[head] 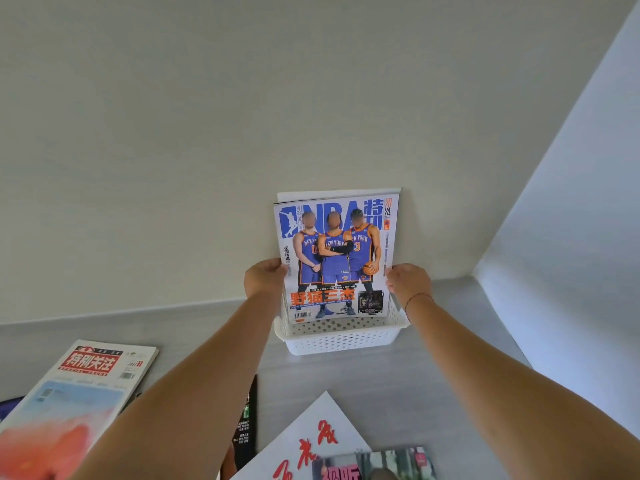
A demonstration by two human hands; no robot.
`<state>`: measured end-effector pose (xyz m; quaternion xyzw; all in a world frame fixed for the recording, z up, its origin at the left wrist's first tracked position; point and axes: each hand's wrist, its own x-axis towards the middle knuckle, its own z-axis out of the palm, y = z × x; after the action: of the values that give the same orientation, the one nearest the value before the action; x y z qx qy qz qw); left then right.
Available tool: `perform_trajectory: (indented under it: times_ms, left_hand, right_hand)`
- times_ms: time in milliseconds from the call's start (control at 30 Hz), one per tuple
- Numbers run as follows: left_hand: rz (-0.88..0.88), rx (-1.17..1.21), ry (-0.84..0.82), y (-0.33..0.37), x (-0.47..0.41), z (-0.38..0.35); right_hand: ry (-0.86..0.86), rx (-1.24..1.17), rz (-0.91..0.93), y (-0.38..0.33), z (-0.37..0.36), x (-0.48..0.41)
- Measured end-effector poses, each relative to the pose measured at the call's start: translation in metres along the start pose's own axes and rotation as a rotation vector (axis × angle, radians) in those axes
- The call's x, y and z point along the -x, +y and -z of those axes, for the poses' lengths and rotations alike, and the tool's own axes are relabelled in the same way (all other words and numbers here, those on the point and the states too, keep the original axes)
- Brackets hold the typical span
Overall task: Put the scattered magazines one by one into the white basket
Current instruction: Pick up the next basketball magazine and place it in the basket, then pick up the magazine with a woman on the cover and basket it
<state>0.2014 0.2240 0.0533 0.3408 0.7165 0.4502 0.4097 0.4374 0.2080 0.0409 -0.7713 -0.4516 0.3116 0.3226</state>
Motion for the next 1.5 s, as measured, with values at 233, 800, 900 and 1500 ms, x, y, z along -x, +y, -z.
perform_trajectory:
  times_ms: [233, 800, 900, 1500]
  left_hand:
    - [-0.136, -0.030, 0.096, -0.025, 0.063, 0.023]
    - [0.328, -0.183, -0.119, -0.192, 0.250, 0.086]
    - [0.420, -0.200, -0.163, -0.197, 0.267, 0.083]
    - [0.154, -0.093, -0.262, -0.104, 0.210, 0.083]
  right_hand:
    - [0.186, -0.122, 0.111, 0.018, 0.003, 0.060]
    - [-0.095, 0.094, -0.321, 0.180, 0.017, 0.271]
    - [-0.098, 0.112, -0.369, 0.181, 0.018, 0.273]
    - [-0.297, -0.192, -0.273, 0.135, 0.030, 0.243]
